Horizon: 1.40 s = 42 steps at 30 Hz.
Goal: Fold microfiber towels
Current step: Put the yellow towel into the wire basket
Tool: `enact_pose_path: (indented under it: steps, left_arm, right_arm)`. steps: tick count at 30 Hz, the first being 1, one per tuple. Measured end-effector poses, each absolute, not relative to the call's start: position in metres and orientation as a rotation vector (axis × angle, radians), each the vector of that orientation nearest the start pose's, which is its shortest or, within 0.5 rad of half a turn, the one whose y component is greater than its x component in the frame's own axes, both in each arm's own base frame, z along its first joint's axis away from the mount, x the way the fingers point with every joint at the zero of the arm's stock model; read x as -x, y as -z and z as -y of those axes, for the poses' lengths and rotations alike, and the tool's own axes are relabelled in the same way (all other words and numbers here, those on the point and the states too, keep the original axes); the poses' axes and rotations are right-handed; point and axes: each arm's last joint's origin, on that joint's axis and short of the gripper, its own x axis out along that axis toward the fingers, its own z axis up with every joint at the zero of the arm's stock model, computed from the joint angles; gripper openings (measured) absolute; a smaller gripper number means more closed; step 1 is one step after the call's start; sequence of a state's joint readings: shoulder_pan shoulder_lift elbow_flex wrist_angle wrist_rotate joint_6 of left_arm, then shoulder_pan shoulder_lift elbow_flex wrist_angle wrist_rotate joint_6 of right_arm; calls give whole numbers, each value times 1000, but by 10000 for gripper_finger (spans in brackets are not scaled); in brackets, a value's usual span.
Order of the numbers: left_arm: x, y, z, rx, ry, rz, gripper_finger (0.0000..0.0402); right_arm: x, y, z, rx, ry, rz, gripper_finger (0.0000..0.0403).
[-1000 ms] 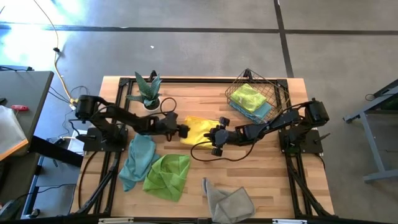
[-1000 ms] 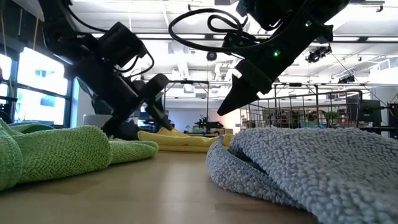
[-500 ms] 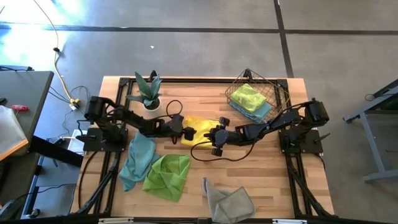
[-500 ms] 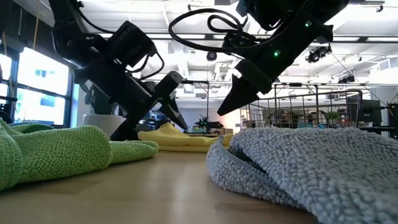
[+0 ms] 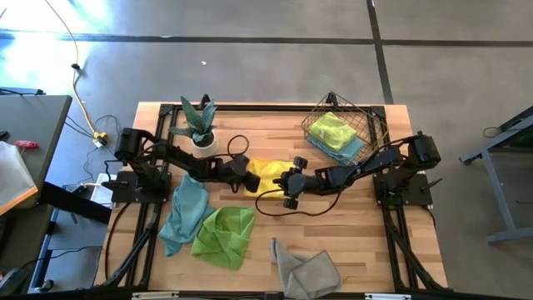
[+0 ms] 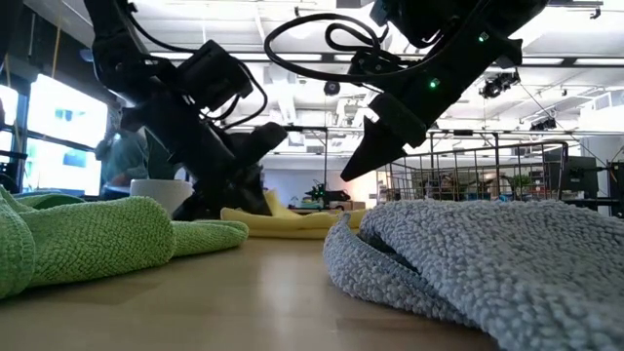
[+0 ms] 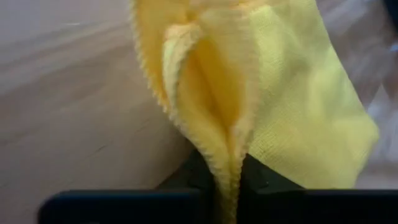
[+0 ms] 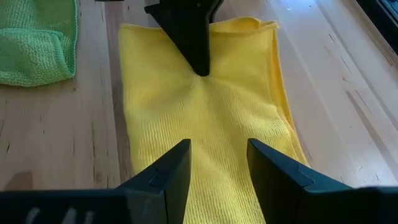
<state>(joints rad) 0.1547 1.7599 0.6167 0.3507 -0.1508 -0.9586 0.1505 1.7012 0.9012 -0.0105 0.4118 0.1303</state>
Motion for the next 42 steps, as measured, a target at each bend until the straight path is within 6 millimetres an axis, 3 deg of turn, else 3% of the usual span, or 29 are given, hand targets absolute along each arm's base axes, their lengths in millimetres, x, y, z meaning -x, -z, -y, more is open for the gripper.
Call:
enact_pose_path:
  steps: [6, 12, 25, 30, 33, 36, 42]
  left_arm:
    - [-291, -100, -52, 914, -550, -592, 10]
    - [-300, -118, -52, 993, -337, -501, 4]
    - [-308, -166, -68, 1023, -150, -430, 1]
    - [-306, -178, -79, 979, -193, -509, 1]
    - [-306, -185, -87, 960, -225, -560, 0]
    - [-309, -197, -96, 932, -243, -580, 0]
    - [-321, -239, -115, 811, -236, -559, 0]
  right_arm:
    - [-331, -163, -38, 102, 297, -762, 149]
    - [-331, -163, -38, 103, 297, -762, 149]
    - [-333, -165, -39, 94, 297, -736, 149]
    - [-331, -170, -39, -112, 346, -703, 149]
    - [-326, -186, -39, -146, 303, -724, 149]
    - [-315, -216, -38, -121, 309, -737, 149]
    - [-270, -270, -29, -67, 400, -757, 149]
